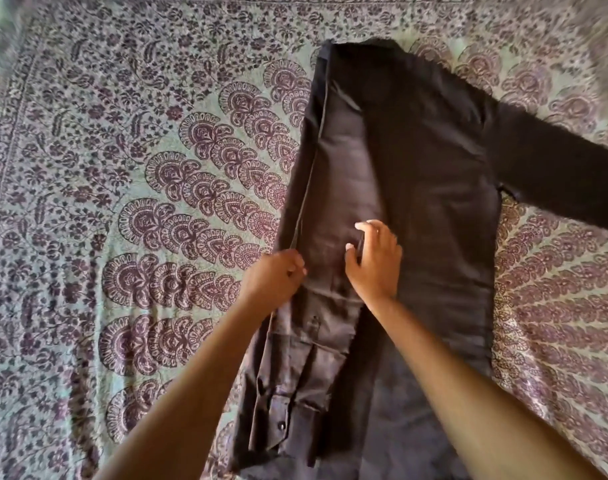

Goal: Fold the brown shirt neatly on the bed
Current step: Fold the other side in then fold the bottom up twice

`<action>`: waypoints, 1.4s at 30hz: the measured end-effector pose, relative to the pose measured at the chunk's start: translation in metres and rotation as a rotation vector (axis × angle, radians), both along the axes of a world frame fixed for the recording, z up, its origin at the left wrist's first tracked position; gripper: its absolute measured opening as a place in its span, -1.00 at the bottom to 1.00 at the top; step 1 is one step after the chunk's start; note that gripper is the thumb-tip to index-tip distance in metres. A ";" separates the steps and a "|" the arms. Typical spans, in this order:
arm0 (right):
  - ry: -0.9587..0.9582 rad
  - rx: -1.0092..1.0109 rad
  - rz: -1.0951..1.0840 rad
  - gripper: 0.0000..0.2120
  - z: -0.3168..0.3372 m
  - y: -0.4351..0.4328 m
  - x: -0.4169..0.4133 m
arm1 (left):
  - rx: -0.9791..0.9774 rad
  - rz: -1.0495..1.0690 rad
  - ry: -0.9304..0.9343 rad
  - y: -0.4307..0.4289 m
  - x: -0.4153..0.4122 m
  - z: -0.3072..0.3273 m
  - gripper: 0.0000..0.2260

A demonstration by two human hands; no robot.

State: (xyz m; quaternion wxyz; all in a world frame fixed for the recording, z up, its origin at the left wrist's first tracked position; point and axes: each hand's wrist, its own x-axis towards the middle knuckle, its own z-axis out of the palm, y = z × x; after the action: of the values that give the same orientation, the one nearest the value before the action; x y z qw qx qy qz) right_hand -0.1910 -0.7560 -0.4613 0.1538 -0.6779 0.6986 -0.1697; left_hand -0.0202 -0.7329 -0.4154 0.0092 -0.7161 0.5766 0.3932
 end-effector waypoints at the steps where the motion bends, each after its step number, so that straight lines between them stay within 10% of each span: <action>1: 0.019 0.000 0.014 -0.57 -0.002 -0.016 0.002 | -0.059 0.037 0.065 -0.021 -0.003 -0.002 -0.85; 8: 0.173 0.010 0.120 -0.41 -0.021 -0.119 0.017 | -0.501 -0.031 0.082 -0.158 -0.023 -0.029 -0.67; 22: 0.337 0.016 0.424 -0.41 -0.059 -0.178 0.028 | -0.630 -0.114 -0.319 -0.277 0.004 -0.098 -0.60; 27: 0.344 -0.028 0.420 -0.41 -0.057 -0.174 0.028 | -0.855 0.103 -0.130 -0.298 -0.011 -0.080 -0.69; 36: 0.294 0.003 0.459 -0.40 -0.062 -0.157 0.033 | -0.378 0.546 0.545 -0.400 -0.025 -0.062 -0.79; 42: 0.249 0.023 0.459 -0.38 -0.062 -0.145 0.038 | -0.403 0.352 0.416 -0.407 -0.003 -0.086 -0.68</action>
State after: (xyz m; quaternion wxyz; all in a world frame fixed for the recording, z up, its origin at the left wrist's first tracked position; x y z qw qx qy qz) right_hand -0.1532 -0.9014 -0.5237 0.1091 -0.8326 0.5418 -0.0375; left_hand -0.0228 -1.1402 -0.5015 -0.3186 -0.6965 0.4996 0.4047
